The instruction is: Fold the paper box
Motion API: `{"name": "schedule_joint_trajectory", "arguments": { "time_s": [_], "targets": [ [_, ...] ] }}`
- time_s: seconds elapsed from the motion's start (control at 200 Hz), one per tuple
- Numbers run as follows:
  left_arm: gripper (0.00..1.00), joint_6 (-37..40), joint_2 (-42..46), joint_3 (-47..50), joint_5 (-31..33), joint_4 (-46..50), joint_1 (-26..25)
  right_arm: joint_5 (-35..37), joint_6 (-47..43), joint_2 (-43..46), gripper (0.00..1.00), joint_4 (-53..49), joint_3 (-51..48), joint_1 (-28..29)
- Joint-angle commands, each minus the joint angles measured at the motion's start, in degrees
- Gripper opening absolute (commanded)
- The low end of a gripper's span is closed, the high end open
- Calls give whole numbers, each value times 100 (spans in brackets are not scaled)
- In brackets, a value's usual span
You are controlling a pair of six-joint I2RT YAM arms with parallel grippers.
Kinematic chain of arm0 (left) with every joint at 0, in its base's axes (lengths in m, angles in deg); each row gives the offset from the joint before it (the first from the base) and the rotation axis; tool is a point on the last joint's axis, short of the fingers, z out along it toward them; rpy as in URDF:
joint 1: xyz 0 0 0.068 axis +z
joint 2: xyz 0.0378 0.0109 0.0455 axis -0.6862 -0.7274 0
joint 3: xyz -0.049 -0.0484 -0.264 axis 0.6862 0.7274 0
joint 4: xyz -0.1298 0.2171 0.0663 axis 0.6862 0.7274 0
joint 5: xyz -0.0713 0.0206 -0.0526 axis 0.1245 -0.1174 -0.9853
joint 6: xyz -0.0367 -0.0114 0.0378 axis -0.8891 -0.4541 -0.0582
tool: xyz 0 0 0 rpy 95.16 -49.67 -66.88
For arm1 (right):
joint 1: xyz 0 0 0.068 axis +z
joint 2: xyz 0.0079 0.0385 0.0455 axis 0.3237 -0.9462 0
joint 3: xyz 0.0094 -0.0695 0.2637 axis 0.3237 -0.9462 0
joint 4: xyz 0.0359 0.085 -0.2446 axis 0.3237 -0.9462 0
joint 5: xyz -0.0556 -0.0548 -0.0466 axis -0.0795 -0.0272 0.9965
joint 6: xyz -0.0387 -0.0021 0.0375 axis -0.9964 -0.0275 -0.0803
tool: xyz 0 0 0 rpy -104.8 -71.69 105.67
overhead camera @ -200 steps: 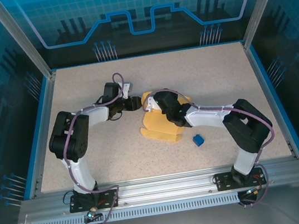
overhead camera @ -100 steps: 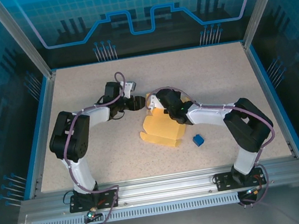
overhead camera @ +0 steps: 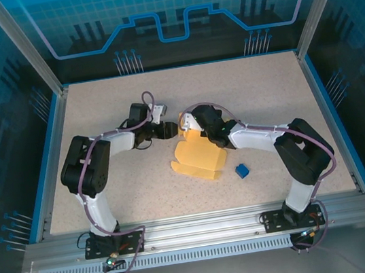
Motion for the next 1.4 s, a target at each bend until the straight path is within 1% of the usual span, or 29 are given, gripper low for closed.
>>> {"name": "schedule_joint_trajectory", "arguments": {
  "time_s": [0.0,0.365,0.51,0.57,0.655,1.066,1.221,1.396],
  "targets": [
    [57,196,69,64,-308,-88,-175,-78,111,-40,1,-119,151,-49],
    [58,-26,-35,199,-532,-708,-308,-108,146,17,1,-164,133,-41],
    [62,-72,-88,269,-592,-1014,-313,-200,178,61,1,-248,140,-49],
    [66,-56,-119,279,-590,-1102,-318,-276,194,87,1,-296,136,-49],
    [68,-3,-173,244,-590,-1161,-325,-345,225,114,1,-346,142,-50],
    [75,54,-347,171,-287,-1422,-344,-643,337,226,1,-694,206,-65],
    [80,-3,-193,344,-529,-1687,-340,-654,374,231,1,-812,265,-90],
    [81,64,30,505,-750,-1669,-331,-657,382,239,1,-841,291,-101]
  ]
}}
